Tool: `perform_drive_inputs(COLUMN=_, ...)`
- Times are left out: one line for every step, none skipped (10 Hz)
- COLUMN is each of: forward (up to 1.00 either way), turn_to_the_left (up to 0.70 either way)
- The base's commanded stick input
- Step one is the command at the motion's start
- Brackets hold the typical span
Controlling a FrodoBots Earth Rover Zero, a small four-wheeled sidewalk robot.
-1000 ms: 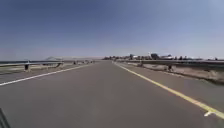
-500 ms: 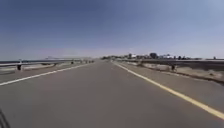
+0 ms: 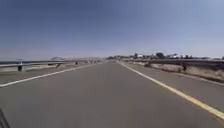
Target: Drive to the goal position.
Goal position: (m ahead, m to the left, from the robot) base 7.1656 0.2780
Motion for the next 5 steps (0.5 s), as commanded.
perform_drive_inputs(forward=1.00, turn_to_the_left=0.00)
perform_drive_inputs(forward=1.00, turn_to_the_left=0.00)
perform_drive_inputs(forward=1.00, turn_to_the_left=0.00)
perform_drive_inputs(forward=1.00, turn_to_the_left=0.00)
perform_drive_inputs(forward=1.00, turn_to_the_left=0.00)
